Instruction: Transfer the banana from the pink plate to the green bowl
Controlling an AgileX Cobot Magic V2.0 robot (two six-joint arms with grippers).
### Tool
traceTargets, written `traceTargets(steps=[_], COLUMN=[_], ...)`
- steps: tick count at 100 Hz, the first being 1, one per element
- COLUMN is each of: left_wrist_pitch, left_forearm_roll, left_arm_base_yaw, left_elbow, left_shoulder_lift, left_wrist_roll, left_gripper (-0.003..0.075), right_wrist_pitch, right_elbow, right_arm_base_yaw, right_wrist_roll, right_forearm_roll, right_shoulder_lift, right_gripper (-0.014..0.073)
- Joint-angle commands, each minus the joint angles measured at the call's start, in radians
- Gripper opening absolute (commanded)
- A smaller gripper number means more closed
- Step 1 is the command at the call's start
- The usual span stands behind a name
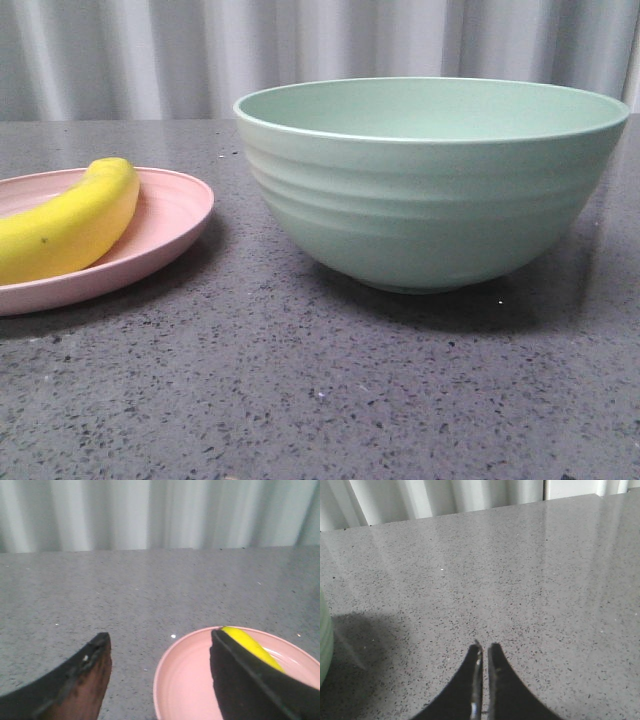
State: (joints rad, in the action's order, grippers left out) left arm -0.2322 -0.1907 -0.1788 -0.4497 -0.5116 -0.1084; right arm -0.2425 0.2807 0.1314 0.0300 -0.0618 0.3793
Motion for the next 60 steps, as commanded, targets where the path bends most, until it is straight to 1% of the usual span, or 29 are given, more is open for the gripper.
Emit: traceTargets(steps=[1,14,23,33,41,60], left_wrist_pitch=[0.012,-0.124,-0.187,-0.289,-0.352,-0.458], left_forearm_roll=[-0.009,-0.001,0.0,0.0,0.001,0.004], left_arm_base_yaw=[-0.068,-0.18,-0.235,-0.284,-0.301,-0.3], left_elbow=[-0.077,-0.145,-0.195,-0.259,-0.312,-0.392], left_shoulder_lift=[-0.081,-0.211,-0.3,-0.391,-0.466,-0.591], left_wrist_roll=[-0.014,-0.09,-0.097,-0.141,-0.141,-0.141], left_gripper=[0.0417,0.0416,0.0416,0.0411,0.041,0.041], right_wrist_pitch=[0.076,0.076,0.076,0.078,0.078,0.078], right_elbow=[0.039,0.039,0.039,0.039,0.039,0.039], right_arm_base_yaw=[0.006,0.006,0.006,0.006,0.006,0.006], right_wrist_roll=[-0.008,-0.008,-0.008,-0.008,-0.008,-0.008], right_forearm_roll=[-0.001,-0.001,-0.001,-0.001,-0.001,-0.001], right_shoulder_lift=[0.016,0.016,0.016,0.016,0.016,0.016], right_gripper=[-0.0071,-0.0071,-0.0071,-0.0071,-0.0071,-0.0071])
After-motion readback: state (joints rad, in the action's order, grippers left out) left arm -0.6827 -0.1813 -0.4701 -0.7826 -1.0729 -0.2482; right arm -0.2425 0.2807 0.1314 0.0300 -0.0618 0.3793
